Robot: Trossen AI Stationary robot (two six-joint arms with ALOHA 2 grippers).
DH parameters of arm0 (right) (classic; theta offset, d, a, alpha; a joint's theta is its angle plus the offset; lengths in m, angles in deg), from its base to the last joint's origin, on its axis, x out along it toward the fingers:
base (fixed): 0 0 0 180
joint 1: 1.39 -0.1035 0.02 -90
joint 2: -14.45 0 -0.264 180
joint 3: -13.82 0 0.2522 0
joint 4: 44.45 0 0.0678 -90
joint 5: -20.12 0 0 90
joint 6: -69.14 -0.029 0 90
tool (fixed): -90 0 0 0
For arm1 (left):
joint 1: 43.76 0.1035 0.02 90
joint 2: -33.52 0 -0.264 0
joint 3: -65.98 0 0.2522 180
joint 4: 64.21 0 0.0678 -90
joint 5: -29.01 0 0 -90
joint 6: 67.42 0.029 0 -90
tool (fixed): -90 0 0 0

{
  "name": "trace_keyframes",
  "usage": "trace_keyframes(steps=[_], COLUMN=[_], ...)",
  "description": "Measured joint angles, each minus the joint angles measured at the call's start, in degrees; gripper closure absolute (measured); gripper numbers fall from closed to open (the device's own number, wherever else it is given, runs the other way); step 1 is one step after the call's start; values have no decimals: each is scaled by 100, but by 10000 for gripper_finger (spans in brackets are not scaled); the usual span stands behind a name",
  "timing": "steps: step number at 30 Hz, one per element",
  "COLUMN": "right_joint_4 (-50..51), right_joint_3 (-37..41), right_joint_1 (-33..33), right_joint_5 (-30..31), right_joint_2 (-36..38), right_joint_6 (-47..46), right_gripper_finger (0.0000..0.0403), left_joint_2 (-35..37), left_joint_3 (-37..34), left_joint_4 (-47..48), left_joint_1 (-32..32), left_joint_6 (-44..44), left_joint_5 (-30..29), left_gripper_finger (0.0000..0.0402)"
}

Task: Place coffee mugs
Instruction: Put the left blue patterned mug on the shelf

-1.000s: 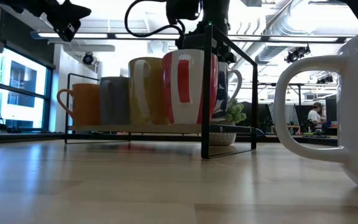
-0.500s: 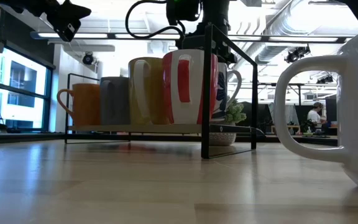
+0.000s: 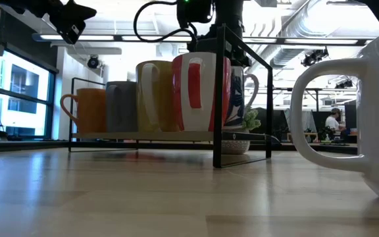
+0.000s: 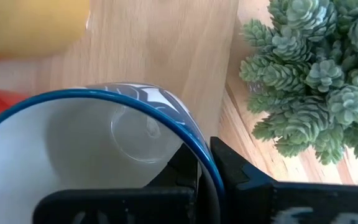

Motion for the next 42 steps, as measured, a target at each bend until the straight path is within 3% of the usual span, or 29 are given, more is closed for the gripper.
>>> trace_keyframes(steps=[16,33,42], right_joint_4=[0,-46,89], right_joint_3=[-6,14,10], right_joint_1=[-11,-14,-17], right_joint_5=[21,-102,-298], right_joint_2=[-146,-172,-85], right_joint_6=[-46,-54,-53], right_gripper_finger=[400,310,295], left_joint_2=[2,1,0], left_joint_3=[0,1,1], left_joint_4=[4,3,2], left_joint_1=[-1,1,1], left_joint_6=[102,188,192], left_joint_5=[-2,-2,-2], left_gripper_finger=[222,222,222])
